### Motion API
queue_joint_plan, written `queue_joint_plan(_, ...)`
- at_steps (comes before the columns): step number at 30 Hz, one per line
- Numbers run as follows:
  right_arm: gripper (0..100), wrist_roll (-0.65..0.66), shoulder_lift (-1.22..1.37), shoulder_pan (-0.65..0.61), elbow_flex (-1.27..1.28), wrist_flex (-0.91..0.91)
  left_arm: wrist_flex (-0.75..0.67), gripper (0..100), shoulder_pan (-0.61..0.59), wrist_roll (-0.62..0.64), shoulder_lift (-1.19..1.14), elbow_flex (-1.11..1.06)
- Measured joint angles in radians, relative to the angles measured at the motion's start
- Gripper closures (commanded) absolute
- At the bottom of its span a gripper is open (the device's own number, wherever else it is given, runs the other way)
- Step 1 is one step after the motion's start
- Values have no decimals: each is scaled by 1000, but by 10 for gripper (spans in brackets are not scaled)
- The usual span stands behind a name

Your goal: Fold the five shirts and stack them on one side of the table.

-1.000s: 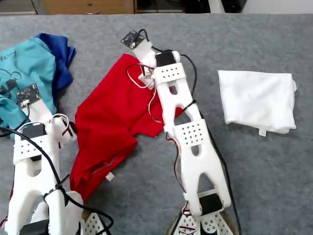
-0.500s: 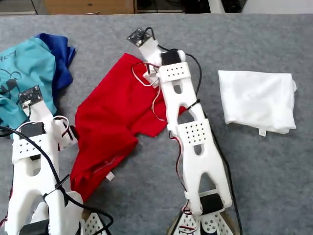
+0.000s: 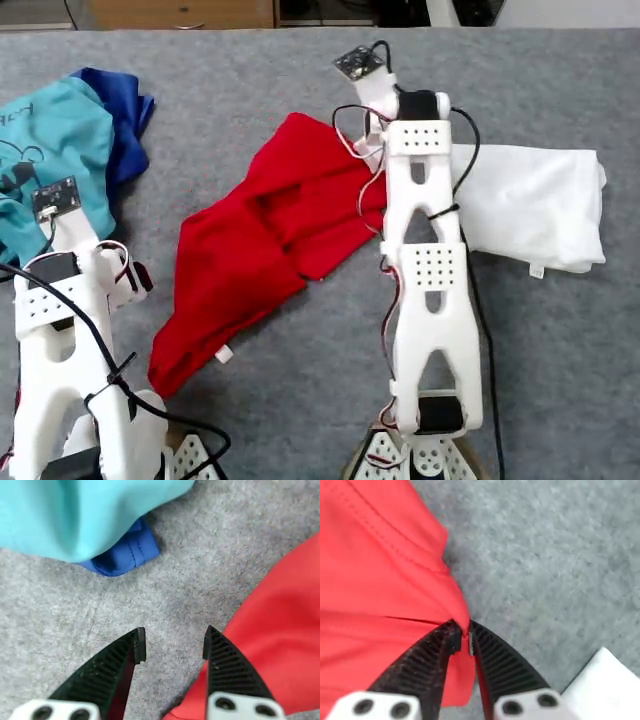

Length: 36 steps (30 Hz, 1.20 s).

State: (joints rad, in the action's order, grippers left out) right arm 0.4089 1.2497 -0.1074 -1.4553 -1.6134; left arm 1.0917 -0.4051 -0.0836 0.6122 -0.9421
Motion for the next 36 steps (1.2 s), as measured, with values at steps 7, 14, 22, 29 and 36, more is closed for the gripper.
queue_joint_plan(7,811,2,2,-66,-25,68,18,802,0,-2,0,38)
queue_joint_plan(14,811,3,-38,-121,-155,44,212,800,212,-3,0,307)
queue_joint_plan(22,811,-175,-238,87,-167,-51,239,796,727,5,-25,420)
queue_joint_plan(29,811,-227,-210,210,-173,-110,26,801,876,68,-301,400)
queue_joint_plan(36,811,-229,-48,216,-173,-51,-12,806,953,78,-646,571)
